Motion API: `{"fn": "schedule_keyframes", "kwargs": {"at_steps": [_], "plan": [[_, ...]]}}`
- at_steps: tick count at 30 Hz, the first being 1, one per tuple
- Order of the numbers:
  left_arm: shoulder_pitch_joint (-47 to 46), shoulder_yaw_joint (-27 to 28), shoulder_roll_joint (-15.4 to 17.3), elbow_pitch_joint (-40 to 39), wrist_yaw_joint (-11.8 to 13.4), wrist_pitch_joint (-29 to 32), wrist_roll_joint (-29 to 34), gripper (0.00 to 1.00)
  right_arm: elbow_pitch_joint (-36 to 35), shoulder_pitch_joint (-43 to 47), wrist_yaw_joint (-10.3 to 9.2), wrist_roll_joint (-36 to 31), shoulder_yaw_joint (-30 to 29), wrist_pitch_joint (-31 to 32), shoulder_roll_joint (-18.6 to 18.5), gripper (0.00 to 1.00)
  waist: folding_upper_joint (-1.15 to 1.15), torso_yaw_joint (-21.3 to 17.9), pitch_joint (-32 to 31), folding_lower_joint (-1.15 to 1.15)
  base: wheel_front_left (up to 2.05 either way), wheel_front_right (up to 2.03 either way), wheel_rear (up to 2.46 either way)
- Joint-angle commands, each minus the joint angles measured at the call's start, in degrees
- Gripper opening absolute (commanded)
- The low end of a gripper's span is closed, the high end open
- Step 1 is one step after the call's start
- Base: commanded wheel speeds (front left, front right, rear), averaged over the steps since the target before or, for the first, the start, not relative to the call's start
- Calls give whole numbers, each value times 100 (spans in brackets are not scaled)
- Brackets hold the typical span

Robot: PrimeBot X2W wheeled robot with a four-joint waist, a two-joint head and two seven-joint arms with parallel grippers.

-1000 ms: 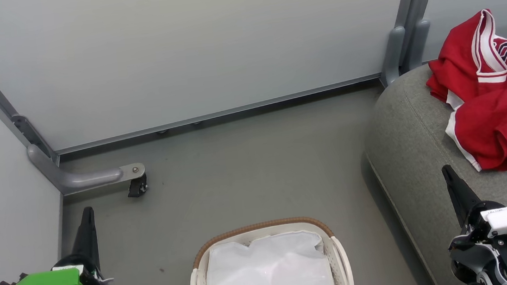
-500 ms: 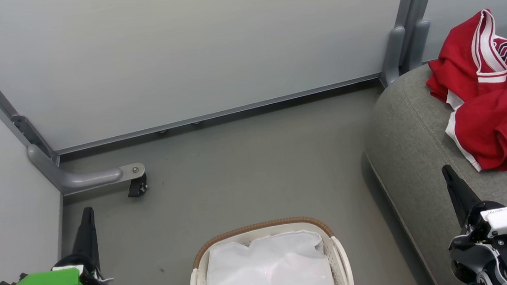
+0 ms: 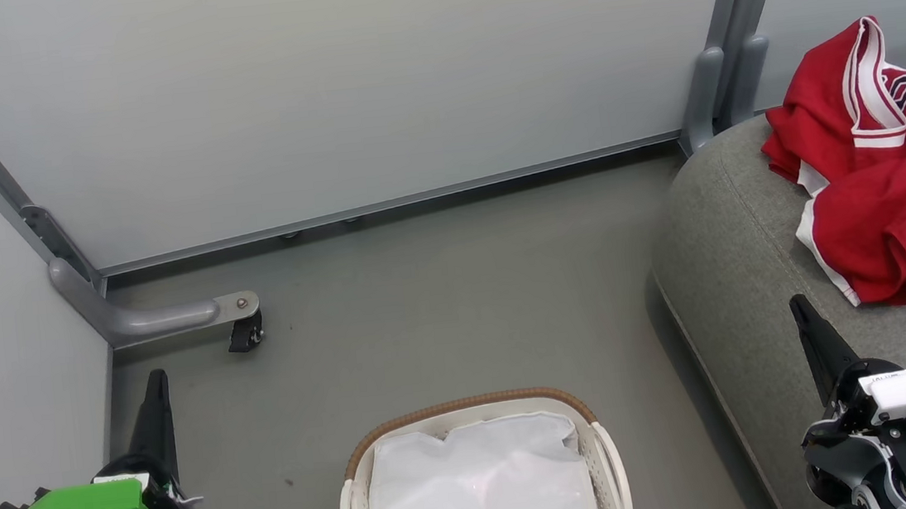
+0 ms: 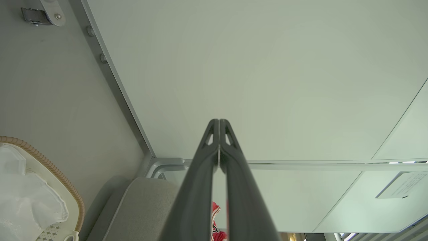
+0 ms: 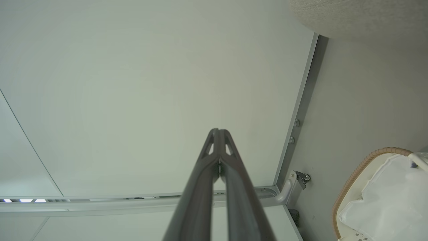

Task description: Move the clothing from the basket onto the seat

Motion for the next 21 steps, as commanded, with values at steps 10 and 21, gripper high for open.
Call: {"fn": "schedule_keyframes", "kwargs": {"at_steps": [10,21], "plan": [[-56,11,30,-8,-24,15,-19,0,-22,-43,-2,19,-10,16,-34,0,0,0,0,0,0,0,0],[-56,11,30,-8,-24,16,-19,0,-22,-43,-2,19,-10,16,-34,0,0,0,0,0,0,0,0]]}}
